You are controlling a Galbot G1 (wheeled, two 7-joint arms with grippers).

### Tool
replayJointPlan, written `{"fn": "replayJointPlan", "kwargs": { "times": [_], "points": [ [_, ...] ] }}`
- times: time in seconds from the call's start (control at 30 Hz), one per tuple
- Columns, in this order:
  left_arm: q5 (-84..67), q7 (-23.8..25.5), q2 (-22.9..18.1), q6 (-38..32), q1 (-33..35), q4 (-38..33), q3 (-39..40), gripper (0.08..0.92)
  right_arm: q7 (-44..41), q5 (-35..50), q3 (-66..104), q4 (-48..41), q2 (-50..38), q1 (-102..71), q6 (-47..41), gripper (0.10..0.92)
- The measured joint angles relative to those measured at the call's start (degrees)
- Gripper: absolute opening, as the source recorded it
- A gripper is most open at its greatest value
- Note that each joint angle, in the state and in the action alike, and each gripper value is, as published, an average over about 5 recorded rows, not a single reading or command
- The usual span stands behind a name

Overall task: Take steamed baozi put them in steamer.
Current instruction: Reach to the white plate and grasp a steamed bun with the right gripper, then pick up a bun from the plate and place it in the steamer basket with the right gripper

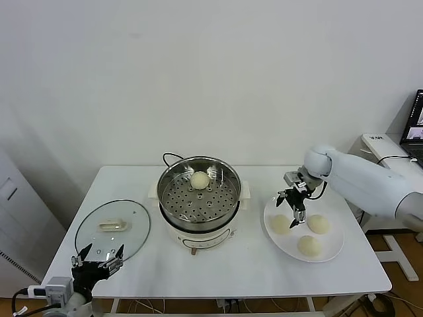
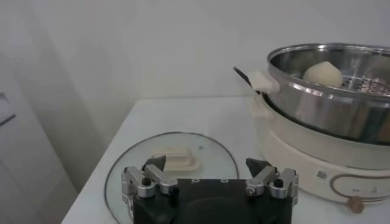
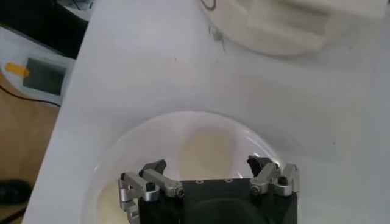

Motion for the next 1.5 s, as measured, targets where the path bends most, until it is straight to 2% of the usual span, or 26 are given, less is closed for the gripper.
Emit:
{"fn": "replayJointPlan", "kwargs": {
  "times": [0.3,0.4,0.5,0.8,1.17,1.5],
  "points": [
    [0.0,0.0,-0.2,0.0,0.5,-0.5,0.0,0.823,1.7,-2.7,3.0,-2.3,1.4,-3.7,-0.2,0.821],
    [0.0,0.0,-0.2,0.0,0.6,-0.5,0.0,0.823,1.9,-3.5,3.9,-3.0,1.7,-4.6,-0.3,0.798],
    [0.0,0.0,-0.3,0.0,0.7,-0.5,-0.1,0.823,1.9,-4.3,4.7,-3.4,1.8,-5.3,-0.4,0.744],
    [0.1,0.0,-0.5,0.1,0.8,-0.7,-0.1,0.823,2.1,-5.8,6.2,-3.6,1.9,-6.1,-0.4,0.515],
    [0.1,-0.1,-0.8,0.4,0.9,-1.3,0.0,0.823,0.7,-3.5,4.1,-1.3,0.7,-2.3,-1.0,0.501],
    [0.1,-0.2,-0.4,0.7,0.9,-1.4,0.0,0.823,-2.5,6.7,-3.1,3.7,0.6,10.2,-4.4,0.501]
  ]
}}
